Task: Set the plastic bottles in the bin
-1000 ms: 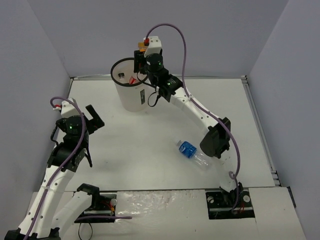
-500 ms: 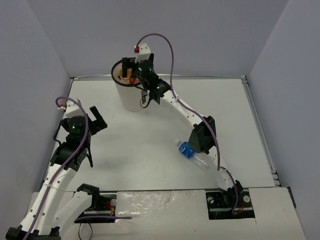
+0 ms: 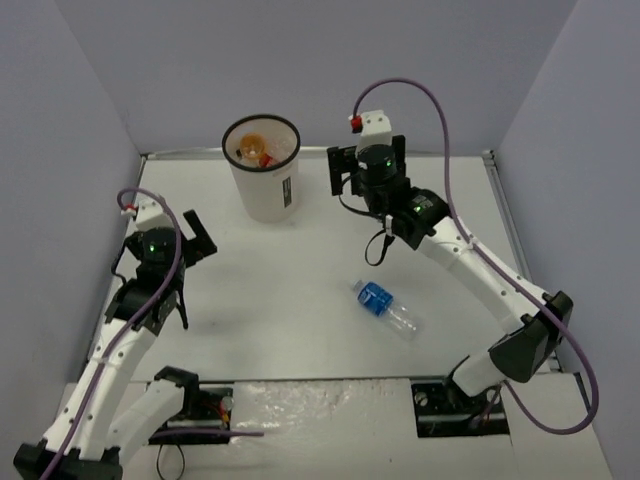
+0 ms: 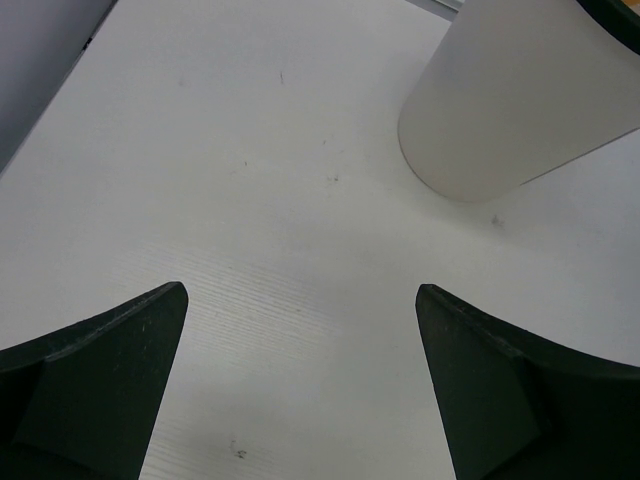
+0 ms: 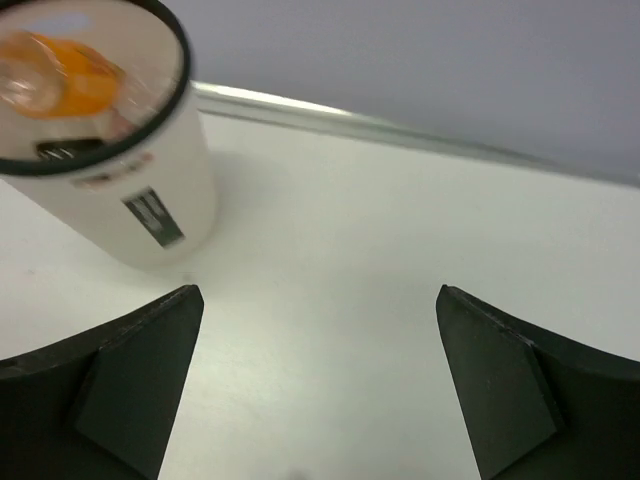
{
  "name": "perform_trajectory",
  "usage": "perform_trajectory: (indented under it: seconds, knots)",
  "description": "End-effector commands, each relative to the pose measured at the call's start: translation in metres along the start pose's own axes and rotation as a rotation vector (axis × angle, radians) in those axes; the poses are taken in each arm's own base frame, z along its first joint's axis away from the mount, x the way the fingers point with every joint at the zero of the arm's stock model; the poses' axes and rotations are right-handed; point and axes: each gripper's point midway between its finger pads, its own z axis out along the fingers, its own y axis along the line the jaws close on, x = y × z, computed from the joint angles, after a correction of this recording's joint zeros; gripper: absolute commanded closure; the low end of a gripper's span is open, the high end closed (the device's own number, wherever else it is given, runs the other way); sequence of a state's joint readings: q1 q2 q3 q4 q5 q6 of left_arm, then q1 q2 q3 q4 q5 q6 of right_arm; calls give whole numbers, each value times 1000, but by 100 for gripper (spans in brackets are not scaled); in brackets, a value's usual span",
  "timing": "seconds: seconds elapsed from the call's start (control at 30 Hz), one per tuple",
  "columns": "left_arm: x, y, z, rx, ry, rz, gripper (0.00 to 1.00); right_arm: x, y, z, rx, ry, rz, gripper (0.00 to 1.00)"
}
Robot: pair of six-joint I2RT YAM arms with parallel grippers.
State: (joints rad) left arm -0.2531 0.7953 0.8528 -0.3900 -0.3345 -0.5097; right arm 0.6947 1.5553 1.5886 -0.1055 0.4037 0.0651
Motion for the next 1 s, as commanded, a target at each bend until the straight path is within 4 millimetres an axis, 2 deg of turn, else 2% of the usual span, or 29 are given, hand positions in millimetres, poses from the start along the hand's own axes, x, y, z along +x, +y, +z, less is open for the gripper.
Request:
perform_trajectory:
  seconds: [0.0, 0.2, 0.27, 0.3, 0.6, 0.97]
  knots:
    - [-25, -8, 5, -4, -63, -46, 3, 64, -60, -53, 195, 197, 27, 0]
    - [-25, -1, 6, -55, -52, -57, 3, 145, -55, -87, 105, 452, 7, 0]
    - [-24, 1, 6, -61, -54, -64, 3, 159, -52, -95, 86, 494, 25, 0]
    - [-24, 0, 5, -58, -58, -68, 3, 172, -50, -99, 70, 528, 27, 0]
    - [-24, -4, 6, -30, -57, -69, 3, 252, -44, -105, 54, 761, -30, 0]
    - [-22, -2, 6, -44, -48, -59, 3, 293, -31, -99, 12, 890, -77, 0]
